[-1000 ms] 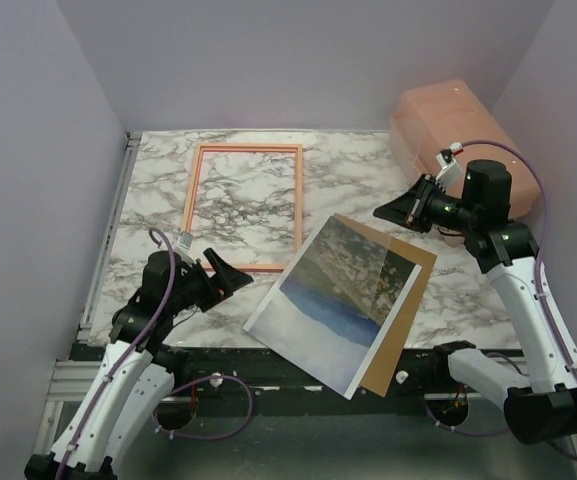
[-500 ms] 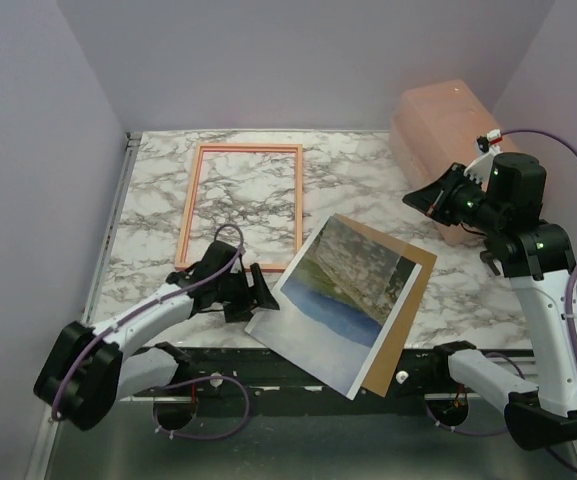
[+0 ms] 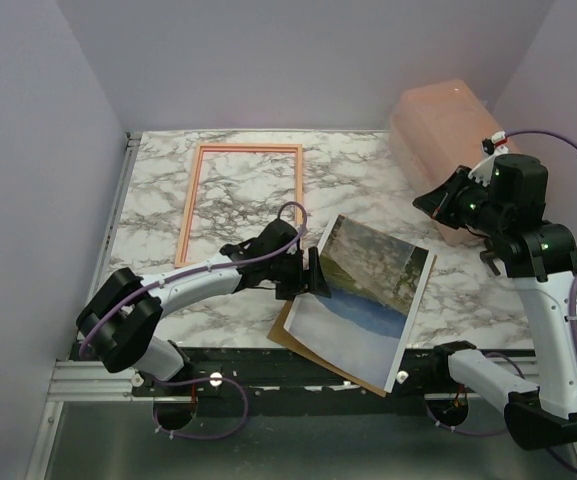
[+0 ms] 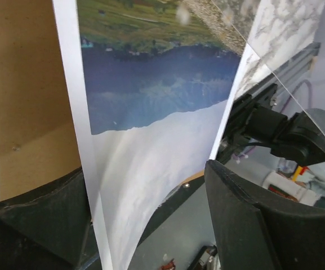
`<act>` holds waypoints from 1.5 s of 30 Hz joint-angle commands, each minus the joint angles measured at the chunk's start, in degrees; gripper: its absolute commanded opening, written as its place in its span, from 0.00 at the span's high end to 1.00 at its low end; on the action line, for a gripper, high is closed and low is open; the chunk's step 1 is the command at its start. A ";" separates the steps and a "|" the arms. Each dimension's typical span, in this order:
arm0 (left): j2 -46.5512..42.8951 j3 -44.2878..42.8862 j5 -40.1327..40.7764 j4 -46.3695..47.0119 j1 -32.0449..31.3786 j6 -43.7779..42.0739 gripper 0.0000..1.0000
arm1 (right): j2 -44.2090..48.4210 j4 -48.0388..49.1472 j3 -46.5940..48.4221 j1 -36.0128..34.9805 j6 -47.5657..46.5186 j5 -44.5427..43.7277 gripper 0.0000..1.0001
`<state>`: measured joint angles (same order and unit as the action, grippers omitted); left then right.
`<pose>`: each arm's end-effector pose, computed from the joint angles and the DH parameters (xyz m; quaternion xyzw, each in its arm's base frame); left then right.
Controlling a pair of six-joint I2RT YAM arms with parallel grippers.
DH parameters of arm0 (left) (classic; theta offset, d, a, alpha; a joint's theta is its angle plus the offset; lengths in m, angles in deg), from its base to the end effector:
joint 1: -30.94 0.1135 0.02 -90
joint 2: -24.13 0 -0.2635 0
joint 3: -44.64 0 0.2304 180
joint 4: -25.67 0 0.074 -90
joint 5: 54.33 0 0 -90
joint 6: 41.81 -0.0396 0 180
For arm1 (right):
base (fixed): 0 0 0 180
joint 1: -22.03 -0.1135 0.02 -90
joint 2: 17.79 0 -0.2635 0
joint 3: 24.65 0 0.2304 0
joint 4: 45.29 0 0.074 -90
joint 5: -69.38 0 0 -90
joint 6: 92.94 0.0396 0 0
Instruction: Put the photo into the frame
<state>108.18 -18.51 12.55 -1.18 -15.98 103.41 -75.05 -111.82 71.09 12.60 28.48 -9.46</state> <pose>0.1814 -0.2167 0.2117 0.0059 0.9167 -0.3921 0.0765 0.1541 0.0334 0.4254 0.1136 0.8472 0.2569 0.4509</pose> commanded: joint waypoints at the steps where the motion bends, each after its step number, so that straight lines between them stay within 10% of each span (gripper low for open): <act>1: -0.51 -1.85 5.65 -7.14 -0.02 -3.33 0.23 | 0.48 -1.03 1.23 -0.13 -1.62 -2.78 1.00; 12: -1.24 -6.79 24.60 -27.76 0.11 -9.64 0.17 | -0.30 -0.34 -2.20 -0.15 -1.71 -0.64 1.00; 32: 10.83 -3.55 -5.26 -2.67 1.26 -4.95 0.22 | -0.76 -1.71 -2.12 -0.13 -1.97 -0.01 0.99; 45: 7.92 -10.08 2.13 -8.46 2.02 -12.52 0.18 | -0.49 -2.69 -1.68 -0.10 -2.59 -1.56 0.99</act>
<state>118.91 -24.50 16.71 -9.70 -12.41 92.98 -76.21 -113.72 67.74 12.60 26.95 -9.88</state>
